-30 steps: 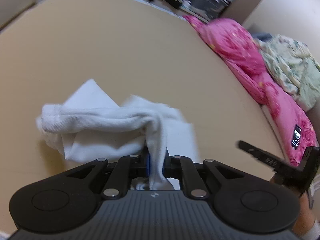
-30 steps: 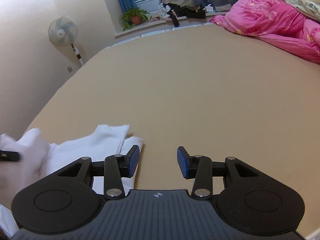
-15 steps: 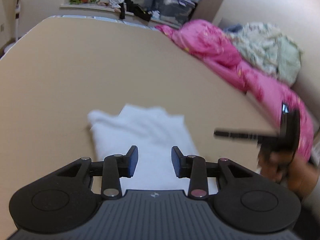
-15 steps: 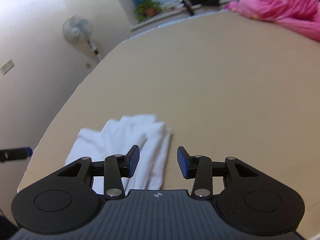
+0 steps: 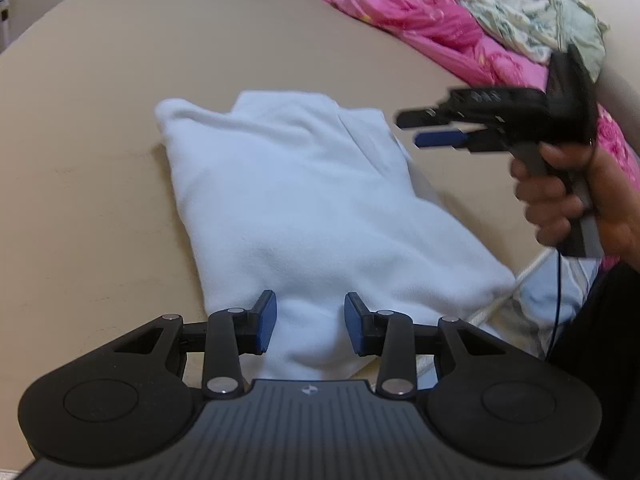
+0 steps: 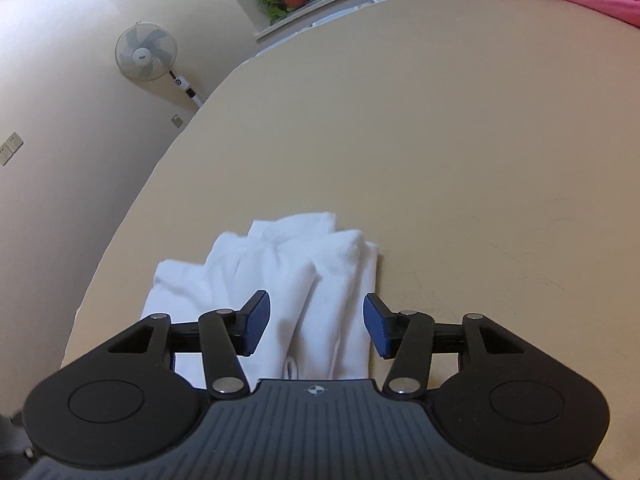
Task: Fold small clothes
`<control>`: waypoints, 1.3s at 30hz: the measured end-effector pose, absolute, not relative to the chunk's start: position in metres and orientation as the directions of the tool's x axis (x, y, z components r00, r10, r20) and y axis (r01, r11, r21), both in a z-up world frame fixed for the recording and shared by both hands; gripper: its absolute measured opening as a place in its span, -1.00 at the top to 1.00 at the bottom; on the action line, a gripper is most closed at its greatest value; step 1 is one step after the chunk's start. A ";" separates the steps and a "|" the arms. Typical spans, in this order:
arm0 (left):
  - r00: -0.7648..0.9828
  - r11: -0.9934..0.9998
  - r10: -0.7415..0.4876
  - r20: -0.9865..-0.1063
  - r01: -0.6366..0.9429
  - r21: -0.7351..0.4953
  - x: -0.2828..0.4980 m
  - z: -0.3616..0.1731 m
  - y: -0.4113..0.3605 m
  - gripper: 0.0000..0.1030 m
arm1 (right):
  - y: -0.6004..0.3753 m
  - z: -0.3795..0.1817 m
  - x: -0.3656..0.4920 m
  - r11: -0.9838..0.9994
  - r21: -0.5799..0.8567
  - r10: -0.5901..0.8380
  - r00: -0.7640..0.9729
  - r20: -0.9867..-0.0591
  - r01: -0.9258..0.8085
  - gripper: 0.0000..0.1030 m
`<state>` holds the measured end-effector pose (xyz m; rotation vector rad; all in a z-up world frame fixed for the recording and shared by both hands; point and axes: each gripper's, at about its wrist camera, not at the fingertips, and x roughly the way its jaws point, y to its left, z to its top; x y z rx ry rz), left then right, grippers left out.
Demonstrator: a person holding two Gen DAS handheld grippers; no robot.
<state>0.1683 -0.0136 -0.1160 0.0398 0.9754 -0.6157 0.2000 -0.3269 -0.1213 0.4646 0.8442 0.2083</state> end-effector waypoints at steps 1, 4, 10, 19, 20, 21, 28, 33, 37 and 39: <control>0.407 0.827 -0.465 -0.787 0.518 -0.221 0.169 -0.117 -0.020 0.19 | -0.325 -0.126 0.204 0.884 0.467 0.352 0.644 -0.679 0.010 -0.05; 0.406 0.821 -0.459 -0.790 0.535 -0.202 0.172 -0.120 -0.023 0.19 | -0.318 -0.133 0.214 0.887 0.462 0.350 0.631 -0.692 0.016 -0.05; 0.403 0.815 -0.470 -0.785 0.540 -0.210 0.168 -0.118 -0.016 0.19 | -0.291 -0.090 0.201 0.941 0.315 0.270 0.828 -0.492 -0.120 1.00; 0.403 0.815 -0.468 -0.786 0.540 -0.208 0.167 -0.117 -0.018 0.16 | -0.335 -0.106 0.209 0.863 0.505 0.344 0.734 -0.586 -0.001 0.82; 0.403 0.817 -0.467 -0.787 0.538 -0.209 0.167 -0.117 -0.017 0.16 | -0.328 -0.107 0.206 0.871 0.490 0.356 0.720 -0.596 -0.025 0.51; 0.404 0.818 -0.466 -0.787 0.536 -0.209 0.167 -0.116 -0.017 0.16 | -0.319 -0.109 0.204 0.890 0.455 0.341 0.705 -0.622 -0.029 0.21; 0.409 0.820 -0.463 -0.787 0.535 -0.204 0.164 -0.116 -0.016 0.16 | -0.298 -0.125 0.202 0.926 0.377 0.282 0.638 -0.716 0.013 0.07; 0.406 0.815 -0.474 -0.782 0.537 -0.215 0.166 -0.115 -0.015 0.16 | -0.285 -0.095 0.189 0.940 0.313 0.303 0.754 -0.583 -0.136 0.86; 0.379 0.782 -0.521 -0.765 0.570 -0.250 0.164 -0.114 -0.020 0.17 | -0.309 -0.065 0.189 0.948 0.312 0.220 0.850 -0.479 -0.070 0.87; 0.365 0.764 -0.530 -0.765 0.598 -0.243 0.161 -0.115 -0.027 0.16 | -0.313 -0.078 0.202 0.971 0.238 0.161 0.812 -0.562 -0.027 0.78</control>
